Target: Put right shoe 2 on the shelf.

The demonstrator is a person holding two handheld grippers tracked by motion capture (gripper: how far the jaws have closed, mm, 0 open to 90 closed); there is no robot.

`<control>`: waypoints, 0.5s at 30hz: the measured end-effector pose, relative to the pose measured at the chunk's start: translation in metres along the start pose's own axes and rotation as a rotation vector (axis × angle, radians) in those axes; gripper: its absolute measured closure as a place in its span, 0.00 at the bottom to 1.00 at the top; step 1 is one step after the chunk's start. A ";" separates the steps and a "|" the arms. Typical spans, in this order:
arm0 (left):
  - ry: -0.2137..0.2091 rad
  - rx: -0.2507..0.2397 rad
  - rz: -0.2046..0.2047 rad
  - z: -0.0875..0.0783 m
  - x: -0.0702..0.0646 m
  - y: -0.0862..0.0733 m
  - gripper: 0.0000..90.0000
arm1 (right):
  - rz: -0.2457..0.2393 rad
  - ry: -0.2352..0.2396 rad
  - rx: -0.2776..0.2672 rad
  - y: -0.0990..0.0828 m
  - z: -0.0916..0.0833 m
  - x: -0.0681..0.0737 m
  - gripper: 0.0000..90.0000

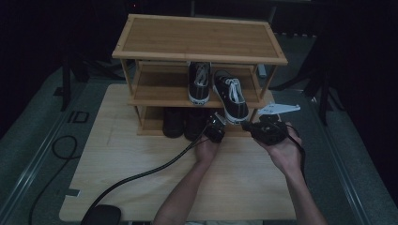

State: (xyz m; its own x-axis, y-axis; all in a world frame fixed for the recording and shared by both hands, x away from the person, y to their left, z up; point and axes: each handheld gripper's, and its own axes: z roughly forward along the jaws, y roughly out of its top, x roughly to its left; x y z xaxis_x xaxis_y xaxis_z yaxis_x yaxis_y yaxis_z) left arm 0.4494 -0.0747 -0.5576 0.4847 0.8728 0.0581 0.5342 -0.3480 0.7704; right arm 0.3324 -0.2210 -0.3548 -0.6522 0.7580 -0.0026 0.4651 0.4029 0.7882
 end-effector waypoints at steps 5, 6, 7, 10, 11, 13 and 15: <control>-0.001 0.000 0.001 0.000 0.000 0.000 1.00 | -0.002 0.001 0.000 0.001 0.002 0.000 1.00; -0.001 0.001 0.001 0.000 0.000 0.000 1.00 | -0.001 0.003 0.000 0.001 0.002 0.000 1.00; -0.001 0.001 0.001 0.000 0.000 0.000 1.00 | -0.002 0.003 0.001 0.002 0.003 0.001 1.00; -0.001 0.000 -0.001 0.000 0.000 0.000 1.00 | -0.006 0.009 -0.001 0.003 0.004 0.002 1.00; -0.001 0.000 0.000 0.000 0.000 0.000 1.00 | -0.009 0.011 -0.002 0.004 0.005 0.002 1.00; -0.001 0.000 0.000 0.000 0.000 0.000 1.00 | -0.010 0.014 -0.005 0.005 0.005 0.003 1.00; -0.001 0.000 0.000 0.000 0.000 0.000 1.00 | -0.006 0.017 -0.008 0.006 0.006 0.004 1.00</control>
State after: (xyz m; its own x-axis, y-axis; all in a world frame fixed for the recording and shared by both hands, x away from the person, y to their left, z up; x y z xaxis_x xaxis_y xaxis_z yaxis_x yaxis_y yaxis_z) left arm 0.4495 -0.0747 -0.5576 0.4850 0.8726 0.0575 0.5343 -0.3477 0.7705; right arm 0.3362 -0.2129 -0.3535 -0.6653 0.7466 0.0027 0.4562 0.4036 0.7931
